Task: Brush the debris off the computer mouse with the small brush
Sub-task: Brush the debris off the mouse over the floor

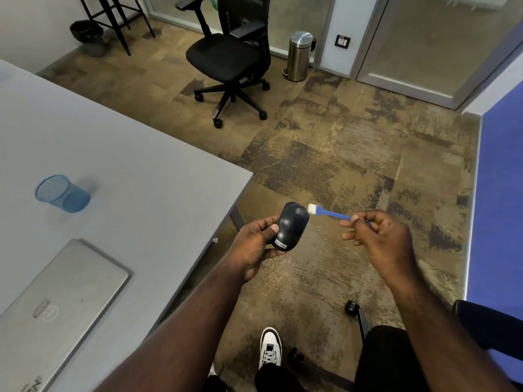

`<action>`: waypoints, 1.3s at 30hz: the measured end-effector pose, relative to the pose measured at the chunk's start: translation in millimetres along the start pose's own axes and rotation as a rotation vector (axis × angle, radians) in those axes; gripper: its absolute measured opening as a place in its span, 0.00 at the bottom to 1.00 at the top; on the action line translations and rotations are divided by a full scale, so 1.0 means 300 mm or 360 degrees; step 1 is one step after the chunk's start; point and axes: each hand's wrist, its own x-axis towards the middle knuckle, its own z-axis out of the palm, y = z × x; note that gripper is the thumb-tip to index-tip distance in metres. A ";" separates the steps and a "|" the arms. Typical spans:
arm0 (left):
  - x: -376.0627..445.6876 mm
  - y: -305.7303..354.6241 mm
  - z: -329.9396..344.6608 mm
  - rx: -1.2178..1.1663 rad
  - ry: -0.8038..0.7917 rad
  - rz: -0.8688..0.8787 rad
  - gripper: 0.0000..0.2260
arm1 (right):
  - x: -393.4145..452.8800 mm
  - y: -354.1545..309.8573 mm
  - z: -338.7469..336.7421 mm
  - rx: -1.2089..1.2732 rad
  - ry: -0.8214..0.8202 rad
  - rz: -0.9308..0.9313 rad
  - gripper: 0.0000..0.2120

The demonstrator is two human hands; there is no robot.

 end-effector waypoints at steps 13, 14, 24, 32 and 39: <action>0.007 -0.012 -0.008 0.0096 0.0022 0.0005 0.13 | 0.033 0.017 0.039 -0.0004 -0.0070 0.0153 0.03; 0.006 -0.011 -0.007 0.0100 0.0024 0.0007 0.13 | 0.039 0.028 0.039 -0.0036 -0.0057 0.0187 0.04; 0.002 -0.008 0.021 0.0442 0.0166 0.0148 0.20 | 0.015 -0.014 0.039 -0.0591 -0.0122 -0.0385 0.04; -0.012 0.007 0.031 0.0756 0.0323 0.0245 0.24 | -0.018 -0.065 0.018 -0.0352 -0.0401 -0.0411 0.05; -0.020 0.011 0.057 0.0905 0.0299 0.0272 0.25 | 0.017 -0.051 0.050 -0.0516 -0.0102 -0.0252 0.04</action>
